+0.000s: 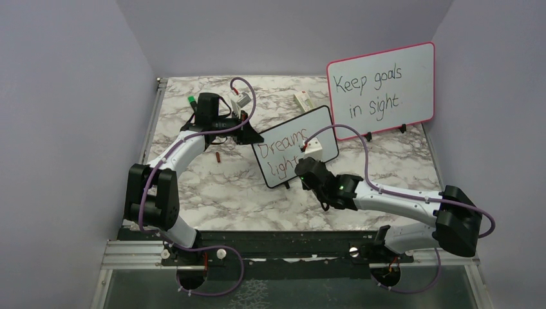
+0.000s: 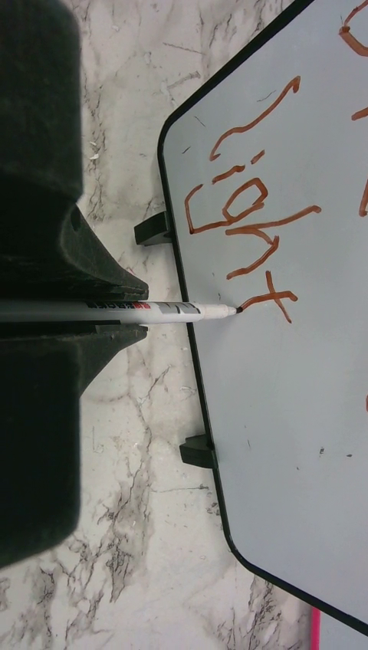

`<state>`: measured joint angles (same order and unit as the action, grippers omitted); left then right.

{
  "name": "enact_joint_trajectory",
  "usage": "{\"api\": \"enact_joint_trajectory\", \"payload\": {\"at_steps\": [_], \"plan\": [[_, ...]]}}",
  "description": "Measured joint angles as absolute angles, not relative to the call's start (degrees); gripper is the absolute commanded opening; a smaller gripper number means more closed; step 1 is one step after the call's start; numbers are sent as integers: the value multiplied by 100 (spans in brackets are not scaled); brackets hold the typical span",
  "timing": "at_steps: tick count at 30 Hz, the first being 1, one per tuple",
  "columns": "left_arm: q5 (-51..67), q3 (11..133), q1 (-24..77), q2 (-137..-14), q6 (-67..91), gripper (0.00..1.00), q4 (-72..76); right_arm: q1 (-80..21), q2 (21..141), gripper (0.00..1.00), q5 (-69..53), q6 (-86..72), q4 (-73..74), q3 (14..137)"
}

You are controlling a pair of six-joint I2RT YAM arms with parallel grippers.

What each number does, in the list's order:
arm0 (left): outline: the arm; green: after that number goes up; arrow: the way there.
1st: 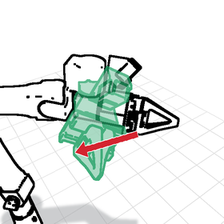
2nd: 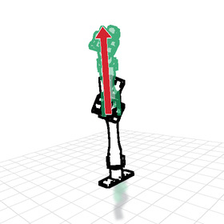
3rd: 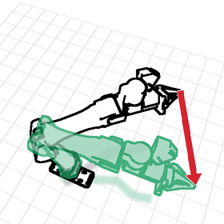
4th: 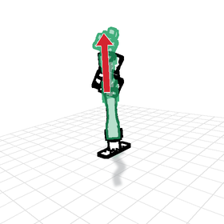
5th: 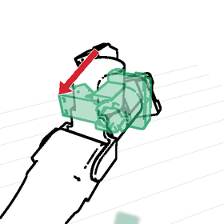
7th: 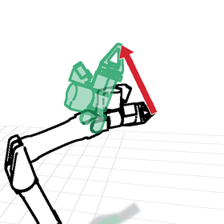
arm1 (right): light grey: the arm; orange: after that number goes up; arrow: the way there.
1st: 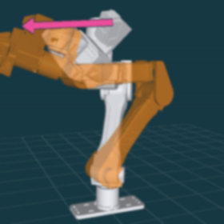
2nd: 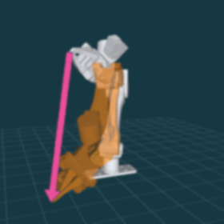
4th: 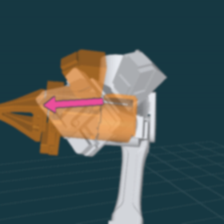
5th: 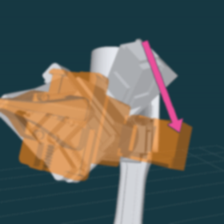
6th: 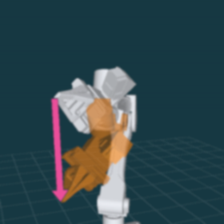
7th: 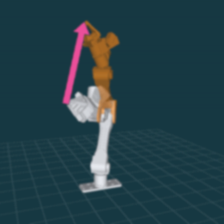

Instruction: Write a sentence on the whiteboard

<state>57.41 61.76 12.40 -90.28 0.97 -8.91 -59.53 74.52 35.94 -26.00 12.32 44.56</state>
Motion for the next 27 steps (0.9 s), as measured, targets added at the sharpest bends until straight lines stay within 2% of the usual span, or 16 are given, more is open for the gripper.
{"api": "enact_joint_trajectory", "payload": {"at_steps": [15,27], "plan": [[5741,6178,1240,-9028,97,0,-891,-5951,7413,1,3826,-2488,1144,4456],[5741,6182,1240,-9028,97,0,-899,-5828,6866,1,3828,-2265,904,4355]]}}
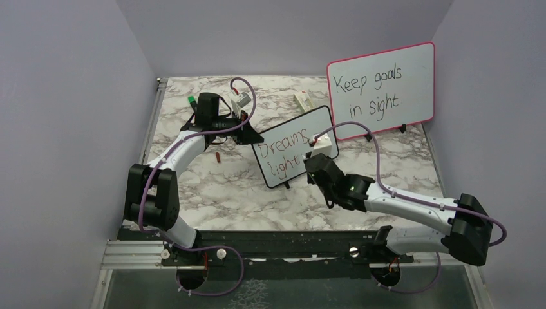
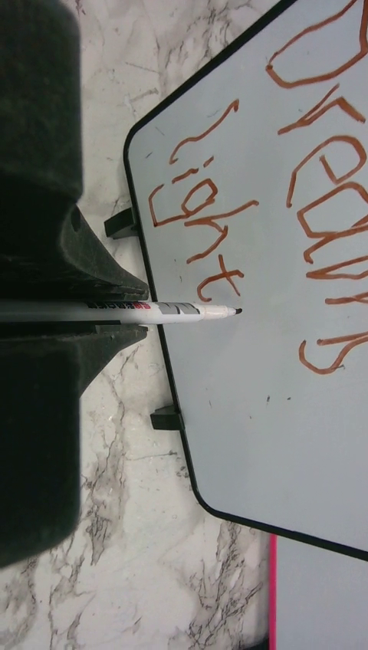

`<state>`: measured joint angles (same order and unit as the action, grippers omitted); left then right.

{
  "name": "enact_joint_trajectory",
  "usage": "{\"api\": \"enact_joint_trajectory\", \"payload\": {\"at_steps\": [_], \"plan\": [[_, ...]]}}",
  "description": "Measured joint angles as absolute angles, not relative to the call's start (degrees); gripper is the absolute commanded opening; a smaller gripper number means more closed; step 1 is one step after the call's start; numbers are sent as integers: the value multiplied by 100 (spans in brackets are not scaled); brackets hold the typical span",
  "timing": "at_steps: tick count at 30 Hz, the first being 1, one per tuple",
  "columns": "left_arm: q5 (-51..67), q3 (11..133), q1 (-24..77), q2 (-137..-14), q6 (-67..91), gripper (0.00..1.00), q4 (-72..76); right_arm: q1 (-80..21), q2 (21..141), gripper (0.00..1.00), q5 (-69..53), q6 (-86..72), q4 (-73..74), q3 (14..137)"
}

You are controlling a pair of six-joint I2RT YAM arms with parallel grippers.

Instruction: Write a sentence on the whiteboard

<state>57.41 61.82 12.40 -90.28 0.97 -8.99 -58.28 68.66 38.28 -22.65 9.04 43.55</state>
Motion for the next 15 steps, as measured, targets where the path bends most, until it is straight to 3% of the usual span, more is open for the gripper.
{"api": "enact_joint_trajectory", "payload": {"at_steps": [15], "plan": [[5741,6182,1240,-9026,95,0,-908,-5389,6648,1,3649,-1999,794,4189]]}}
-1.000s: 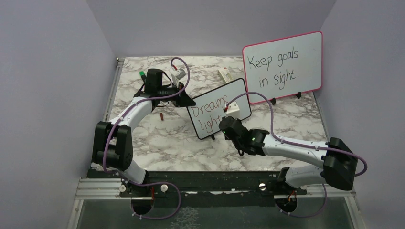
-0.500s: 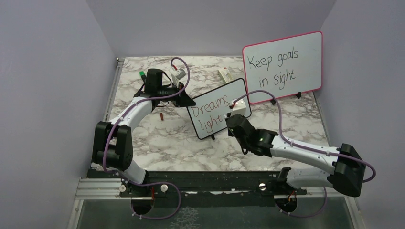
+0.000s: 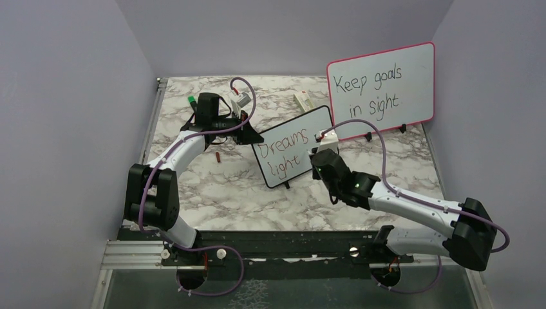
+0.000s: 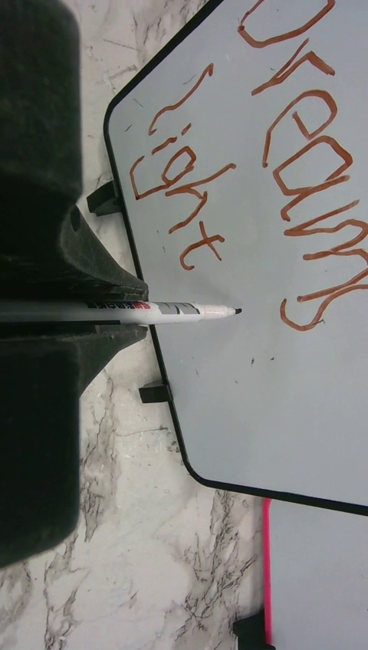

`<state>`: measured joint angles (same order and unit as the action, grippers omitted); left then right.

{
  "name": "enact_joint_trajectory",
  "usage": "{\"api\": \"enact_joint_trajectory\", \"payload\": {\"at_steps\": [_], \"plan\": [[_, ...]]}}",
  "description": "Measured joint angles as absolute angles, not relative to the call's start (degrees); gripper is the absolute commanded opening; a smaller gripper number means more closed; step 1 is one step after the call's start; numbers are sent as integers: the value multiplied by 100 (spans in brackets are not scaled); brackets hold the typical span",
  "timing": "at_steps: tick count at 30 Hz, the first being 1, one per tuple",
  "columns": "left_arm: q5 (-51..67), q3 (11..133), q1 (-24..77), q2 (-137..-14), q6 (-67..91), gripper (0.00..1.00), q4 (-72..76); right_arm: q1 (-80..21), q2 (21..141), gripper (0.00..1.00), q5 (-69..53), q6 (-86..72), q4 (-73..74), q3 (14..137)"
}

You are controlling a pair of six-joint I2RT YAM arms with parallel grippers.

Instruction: Write a sentence on the whiteboard

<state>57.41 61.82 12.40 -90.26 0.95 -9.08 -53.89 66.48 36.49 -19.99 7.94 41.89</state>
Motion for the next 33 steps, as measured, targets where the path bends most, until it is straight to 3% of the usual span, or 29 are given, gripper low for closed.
{"api": "enact_joint_trajectory", "payload": {"at_steps": [33], "plan": [[5736,6202,1240,-9035,84,0,-937,-5275,7002,1,3312,-1992,633,4191]]}}
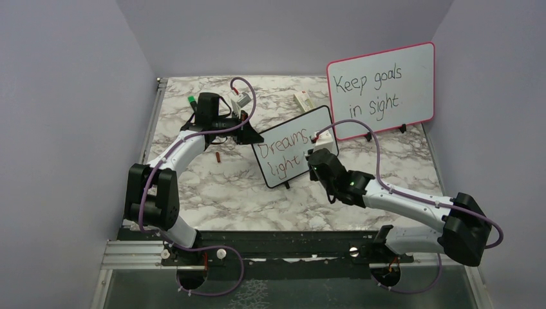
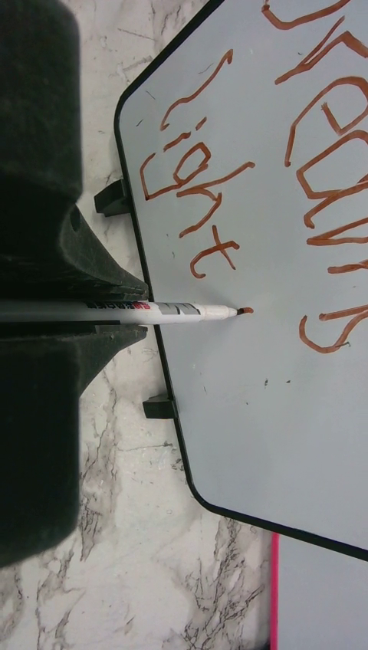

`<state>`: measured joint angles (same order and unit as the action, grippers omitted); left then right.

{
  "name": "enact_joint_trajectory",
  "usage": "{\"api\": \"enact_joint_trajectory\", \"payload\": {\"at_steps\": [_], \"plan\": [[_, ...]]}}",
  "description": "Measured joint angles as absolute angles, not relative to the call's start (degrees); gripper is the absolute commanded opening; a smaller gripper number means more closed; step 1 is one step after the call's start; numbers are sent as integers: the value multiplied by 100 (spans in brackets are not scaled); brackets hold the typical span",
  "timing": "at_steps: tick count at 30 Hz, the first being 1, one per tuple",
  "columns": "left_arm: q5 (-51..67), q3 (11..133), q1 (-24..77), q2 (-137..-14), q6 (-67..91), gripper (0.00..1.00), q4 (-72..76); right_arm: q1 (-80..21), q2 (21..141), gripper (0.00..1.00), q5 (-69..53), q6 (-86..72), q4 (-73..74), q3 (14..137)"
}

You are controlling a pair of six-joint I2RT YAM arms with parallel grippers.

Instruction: Write a sentence on the whiteboard

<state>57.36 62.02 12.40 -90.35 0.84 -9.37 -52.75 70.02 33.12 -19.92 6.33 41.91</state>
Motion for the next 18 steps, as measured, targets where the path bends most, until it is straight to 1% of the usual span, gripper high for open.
{"api": "enact_joint_trajectory", "payload": {"at_steps": [18], "plan": [[5736,6204,1243,-9035,82,0,-939,-5275,7013,1,3009,-2314,1157,4156]]}}
